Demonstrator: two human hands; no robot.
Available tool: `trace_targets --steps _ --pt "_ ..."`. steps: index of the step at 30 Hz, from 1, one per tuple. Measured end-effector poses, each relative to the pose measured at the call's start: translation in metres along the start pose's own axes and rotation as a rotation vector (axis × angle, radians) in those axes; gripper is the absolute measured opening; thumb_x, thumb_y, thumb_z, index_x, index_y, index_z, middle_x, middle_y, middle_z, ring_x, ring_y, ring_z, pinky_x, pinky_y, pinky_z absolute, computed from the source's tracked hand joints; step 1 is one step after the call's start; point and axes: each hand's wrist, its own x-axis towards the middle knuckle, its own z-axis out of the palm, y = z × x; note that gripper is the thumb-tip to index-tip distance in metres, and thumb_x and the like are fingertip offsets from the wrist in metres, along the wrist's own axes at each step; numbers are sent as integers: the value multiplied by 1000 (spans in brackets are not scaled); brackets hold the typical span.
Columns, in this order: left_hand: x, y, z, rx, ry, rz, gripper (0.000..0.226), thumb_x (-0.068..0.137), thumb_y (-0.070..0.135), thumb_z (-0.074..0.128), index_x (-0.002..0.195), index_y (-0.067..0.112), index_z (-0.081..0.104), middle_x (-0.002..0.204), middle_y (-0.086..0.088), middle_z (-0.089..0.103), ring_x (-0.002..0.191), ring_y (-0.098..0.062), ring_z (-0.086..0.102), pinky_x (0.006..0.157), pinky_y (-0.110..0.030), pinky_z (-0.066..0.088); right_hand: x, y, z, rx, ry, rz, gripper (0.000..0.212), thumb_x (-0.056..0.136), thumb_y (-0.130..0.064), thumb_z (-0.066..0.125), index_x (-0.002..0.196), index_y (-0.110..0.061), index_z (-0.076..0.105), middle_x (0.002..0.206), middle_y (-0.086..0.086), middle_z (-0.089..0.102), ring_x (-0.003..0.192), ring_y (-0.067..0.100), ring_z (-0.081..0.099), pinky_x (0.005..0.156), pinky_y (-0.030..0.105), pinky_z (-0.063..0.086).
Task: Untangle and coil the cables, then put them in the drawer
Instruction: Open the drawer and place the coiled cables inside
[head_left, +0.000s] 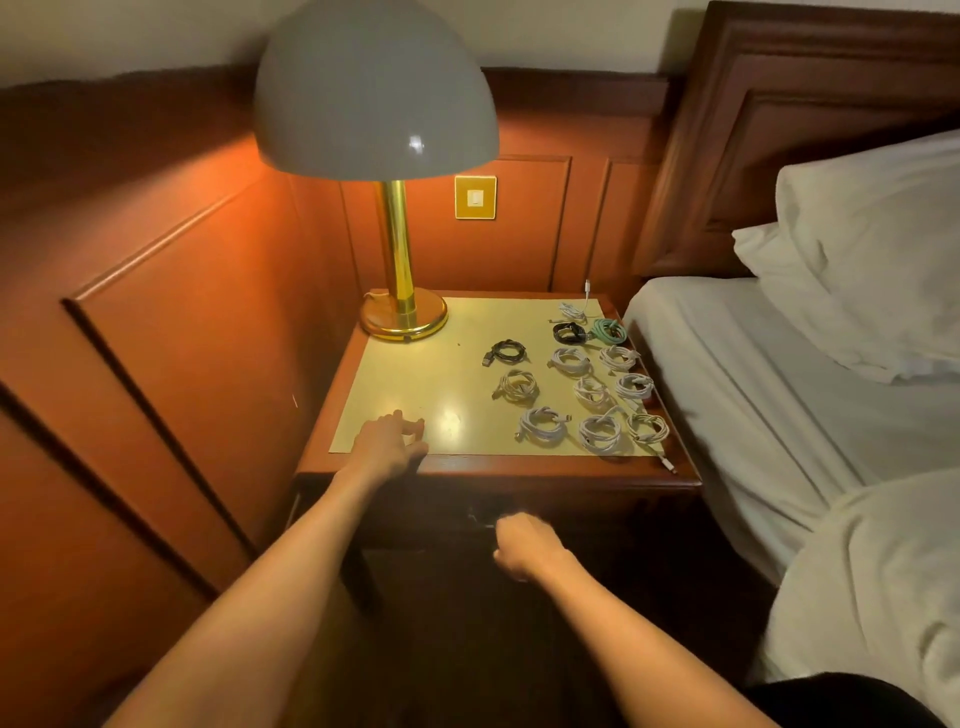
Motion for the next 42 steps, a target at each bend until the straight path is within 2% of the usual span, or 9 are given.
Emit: trace_targets --steps 6,12,15,17,19,21,26,34,42 --pt "6 -2 2 -23 -11 -10 49 91 37 64 136 20 57 155 -9 36 134 -30 45 105 -35 37 2 -11 8 21 61 29 25 77 -21 63 97 -8 70 97 11 72 94 31 69 80 35 56" --pt "2 -1 -1 -37 -24 -7 47 92 38 63 135 19 58 156 -9 34 135 -30 44 105 -37 36 -29 -19 9 24 -29 10 18 72 -23 63 84 -10 65 98 13 71 92 33 69 70 32 51" --pt "-9 5 0 -16 2 21 40 95 34 59 132 18 61 151 -10 42 132 -31 46 105 -37 37 -51 -9 9 57 -139 -63 37 77 -25 63 108 -6 70 104 13 74 91 29 72 77 32 59" --pt "-29 6 1 -24 136 135 23 96 23 59 116 17 70 135 -9 57 119 -27 55 98 -33 43 -60 3 -6 187 -117 -123 36 81 -24 60 114 -14 72 95 8 77 77 19 74 76 32 61" --pt "-47 1 5 -22 254 352 13 93 14 63 98 16 75 108 -4 66 94 -19 62 82 -27 49 -55 18 -24 244 123 -125 25 87 -26 58 103 -22 76 94 1 77 79 14 72 81 32 59" --pt "-64 -4 10 48 140 539 11 93 18 65 98 21 74 101 2 67 86 -12 62 74 -23 48 -47 38 -37 167 265 -94 23 92 -33 58 101 -23 76 101 -1 75 93 16 69 87 35 56" --pt "-69 -22 25 214 -372 159 48 101 51 39 71 23 63 78 5 66 71 -9 60 70 -27 44 -29 70 -49 61 -242 57 56 94 -66 45 79 -18 69 85 1 68 82 17 62 73 32 44" --pt "-83 -27 19 291 -571 49 39 97 51 48 113 26 74 113 12 69 91 -10 62 78 -24 46 -44 66 -46 35 -369 115 71 80 -77 54 115 -19 73 118 4 67 103 20 63 86 37 49" --pt "-116 -33 22 287 -710 45 34 95 53 52 98 27 75 91 8 69 86 -12 64 70 -25 49 -76 58 -19 32 -398 126 71 79 -77 55 116 -19 72 112 3 69 101 23 65 81 35 52"
